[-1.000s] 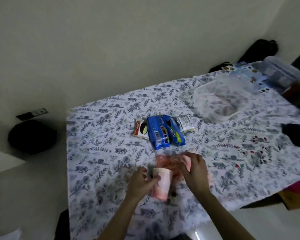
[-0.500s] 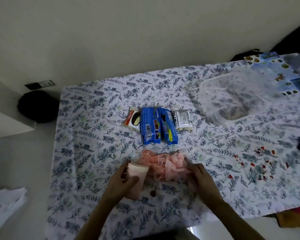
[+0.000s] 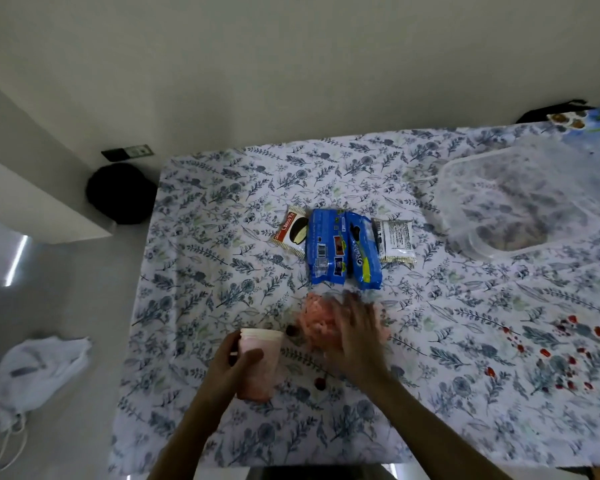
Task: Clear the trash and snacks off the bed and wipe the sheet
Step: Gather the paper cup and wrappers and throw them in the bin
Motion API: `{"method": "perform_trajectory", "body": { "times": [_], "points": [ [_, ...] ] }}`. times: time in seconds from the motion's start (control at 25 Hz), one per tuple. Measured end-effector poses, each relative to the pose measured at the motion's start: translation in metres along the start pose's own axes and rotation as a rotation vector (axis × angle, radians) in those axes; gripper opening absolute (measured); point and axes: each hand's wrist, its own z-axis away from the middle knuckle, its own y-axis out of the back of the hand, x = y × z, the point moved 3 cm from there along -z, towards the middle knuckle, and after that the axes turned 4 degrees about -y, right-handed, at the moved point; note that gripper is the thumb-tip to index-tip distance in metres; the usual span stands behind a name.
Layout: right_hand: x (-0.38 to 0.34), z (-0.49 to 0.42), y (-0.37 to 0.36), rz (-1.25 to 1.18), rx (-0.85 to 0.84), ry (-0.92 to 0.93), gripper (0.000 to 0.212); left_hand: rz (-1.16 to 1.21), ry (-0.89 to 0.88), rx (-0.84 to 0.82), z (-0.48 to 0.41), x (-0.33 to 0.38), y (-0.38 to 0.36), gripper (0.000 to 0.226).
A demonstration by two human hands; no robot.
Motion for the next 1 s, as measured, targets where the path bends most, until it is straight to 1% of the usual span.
{"method": "perform_trajectory", "body": {
  "times": [0.04,0.08,0.12,0.2,0.24,0.28,0.32,0.4,0.48,0.52,0.6,0.64,0.72,0.84,0.92,1.0],
  "points": [
    [-0.001,0.003,-0.010,0.093,-0.033,0.055,0.081,0.011,0.005,0.011,0.003,-0.002,0.001,0.052],
    [-0.002,0.005,-0.015,0.129,-0.062,0.089,0.080,0.021,0.005,0.019,0.006,-0.003,0.003,0.054],
    [0.000,0.005,-0.016,0.101,-0.074,0.094,0.071,0.026,0.006,0.023,0.009,-0.004,0.004,0.059],
    [0.005,0.005,-0.004,-0.090,-0.017,0.067,0.048,0.032,-0.001,0.026,0.011,-0.004,0.005,0.071],
    [0.008,0.005,0.005,-0.190,0.015,0.049,0.041,0.029,-0.010,0.029,0.011,-0.004,0.005,0.075],
    [0.013,0.006,0.013,-0.236,0.048,0.025,0.037,0.022,-0.017,0.029,0.011,-0.003,0.005,0.077],
    [0.020,0.007,0.021,-0.216,0.091,-0.001,0.037,0.018,-0.024,0.024,0.010,-0.003,0.003,0.078],
    [0.038,0.014,0.031,-0.083,0.146,-0.069,0.043,0.019,-0.026,0.004,0.008,-0.002,-0.001,0.076],
    [0.054,0.023,0.039,-0.104,0.107,-0.189,0.050,0.026,-0.035,-0.012,0.005,0.000,-0.006,0.071],
    [0.059,0.027,0.041,-0.092,0.080,-0.214,0.054,0.026,-0.036,-0.017,0.003,0.001,-0.009,0.067],
    [0.062,0.031,0.044,0.015,0.046,-0.164,0.059,0.020,-0.030,-0.031,-0.001,0.001,-0.014,0.058],
    [0.063,0.030,0.045,0.032,0.028,-0.151,0.062,0.007,-0.033,-0.038,-0.003,0.001,-0.016,0.054],
    [0.060,0.029,0.047,-0.045,-0.006,-0.176,0.062,-0.008,-0.047,-0.050,-0.004,0.000,-0.017,0.050],
    [0.043,0.025,0.049,-0.190,0.057,-0.189,0.051,0.004,-0.034,-0.048,-0.001,0.002,-0.012,0.058],
    [0.019,0.018,0.044,-0.217,0.054,-0.136,0.049,0.021,-0.038,-0.032,0.003,0.005,-0.003,0.059],
    [-0.016,0.009,0.032,-0.265,0.040,-0.067,0.047,0.055,-0.045,-0.001,0.007,0.006,0.017,0.069]
  ]
}}
